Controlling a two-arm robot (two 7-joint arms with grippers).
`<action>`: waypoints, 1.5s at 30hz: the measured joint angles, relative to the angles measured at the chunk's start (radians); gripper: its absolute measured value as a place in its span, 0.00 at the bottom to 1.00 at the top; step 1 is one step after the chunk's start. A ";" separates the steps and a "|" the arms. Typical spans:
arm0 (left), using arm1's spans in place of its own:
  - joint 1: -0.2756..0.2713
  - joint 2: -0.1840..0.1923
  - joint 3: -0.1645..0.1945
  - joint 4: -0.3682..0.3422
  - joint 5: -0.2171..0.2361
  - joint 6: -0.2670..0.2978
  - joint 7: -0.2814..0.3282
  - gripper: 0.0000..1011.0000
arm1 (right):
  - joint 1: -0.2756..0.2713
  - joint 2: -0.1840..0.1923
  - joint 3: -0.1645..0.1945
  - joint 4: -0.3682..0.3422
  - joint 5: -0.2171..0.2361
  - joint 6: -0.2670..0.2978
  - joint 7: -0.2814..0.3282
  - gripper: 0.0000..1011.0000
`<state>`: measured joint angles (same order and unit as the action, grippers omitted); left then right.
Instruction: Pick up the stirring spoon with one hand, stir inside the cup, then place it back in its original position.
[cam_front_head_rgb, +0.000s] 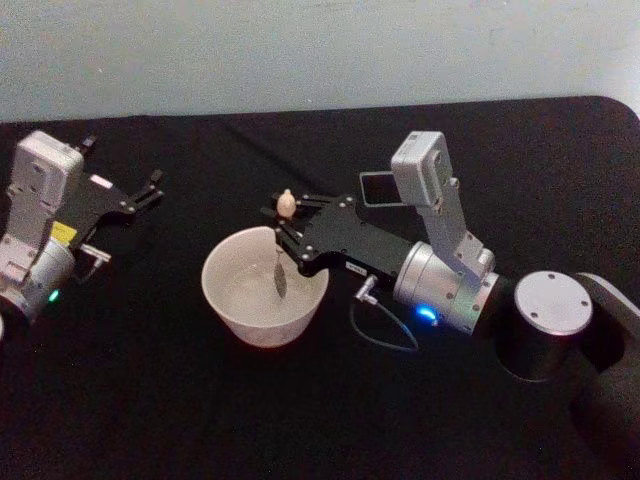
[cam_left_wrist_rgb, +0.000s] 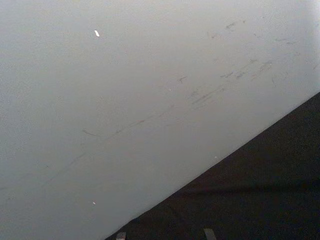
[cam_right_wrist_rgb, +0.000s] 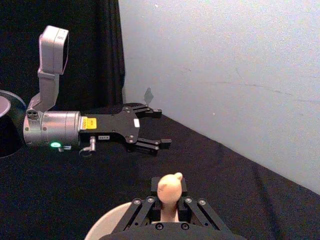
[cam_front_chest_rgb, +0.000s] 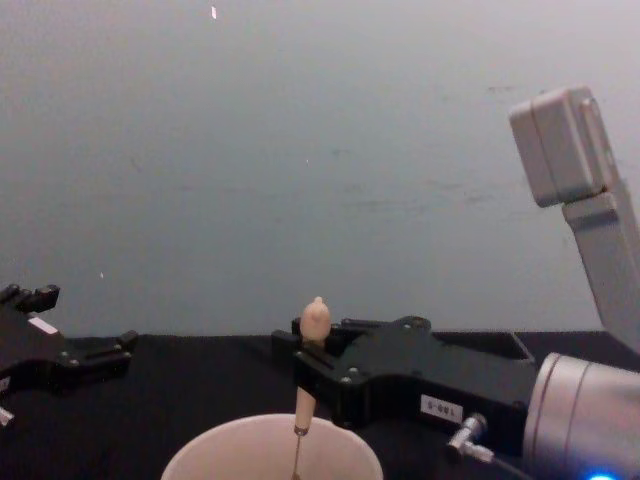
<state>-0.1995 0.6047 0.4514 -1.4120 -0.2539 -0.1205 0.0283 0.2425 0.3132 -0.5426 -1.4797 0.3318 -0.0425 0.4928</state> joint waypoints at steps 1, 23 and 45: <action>0.000 0.000 0.000 0.000 0.000 0.000 0.000 0.99 | -0.002 0.001 0.001 -0.002 0.001 0.001 0.001 0.17; 0.000 0.000 0.000 0.000 0.000 0.000 0.000 0.99 | -0.008 0.021 0.013 -0.052 0.024 0.010 0.018 0.17; 0.000 0.000 0.000 0.000 0.000 0.000 0.000 0.99 | 0.028 0.072 0.048 -0.204 0.080 0.027 0.016 0.17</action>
<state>-0.1995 0.6047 0.4514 -1.4120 -0.2539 -0.1205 0.0283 0.2702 0.3852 -0.4941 -1.6839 0.4119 -0.0157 0.5087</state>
